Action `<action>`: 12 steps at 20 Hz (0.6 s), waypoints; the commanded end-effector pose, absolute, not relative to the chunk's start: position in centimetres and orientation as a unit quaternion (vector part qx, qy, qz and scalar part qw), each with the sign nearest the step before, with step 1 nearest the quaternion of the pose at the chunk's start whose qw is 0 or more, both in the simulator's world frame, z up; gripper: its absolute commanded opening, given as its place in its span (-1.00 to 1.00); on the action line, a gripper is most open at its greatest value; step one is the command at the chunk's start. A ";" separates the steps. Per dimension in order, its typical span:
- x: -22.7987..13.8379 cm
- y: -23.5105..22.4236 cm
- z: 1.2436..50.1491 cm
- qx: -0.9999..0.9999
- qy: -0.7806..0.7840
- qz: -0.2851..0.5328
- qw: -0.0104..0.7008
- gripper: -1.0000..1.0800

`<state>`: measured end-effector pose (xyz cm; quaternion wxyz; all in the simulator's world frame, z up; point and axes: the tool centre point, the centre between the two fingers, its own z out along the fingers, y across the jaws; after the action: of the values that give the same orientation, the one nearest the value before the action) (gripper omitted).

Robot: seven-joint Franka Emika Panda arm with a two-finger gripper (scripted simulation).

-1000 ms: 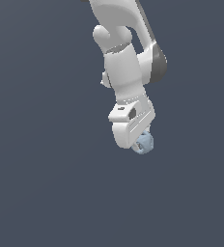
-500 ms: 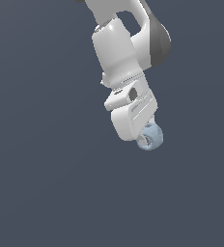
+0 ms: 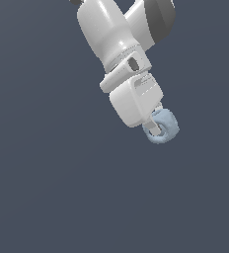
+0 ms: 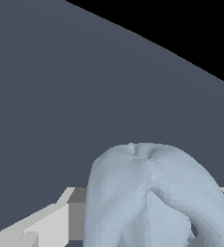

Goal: Pick up the object and move it to a goal position.

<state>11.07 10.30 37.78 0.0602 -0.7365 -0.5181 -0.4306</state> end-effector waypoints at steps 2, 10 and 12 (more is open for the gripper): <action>11.1 10.1 40.5 -0.712 -0.529 -0.457 0.065 -1.00; 10.8 9.6 46.1 -0.658 -0.549 -0.509 0.075 -1.00; 10.7 9.4 47.1 -0.647 -0.553 -0.519 0.077 -1.00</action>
<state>10.82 9.50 46.22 0.0753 -0.6564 -0.5499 -0.5109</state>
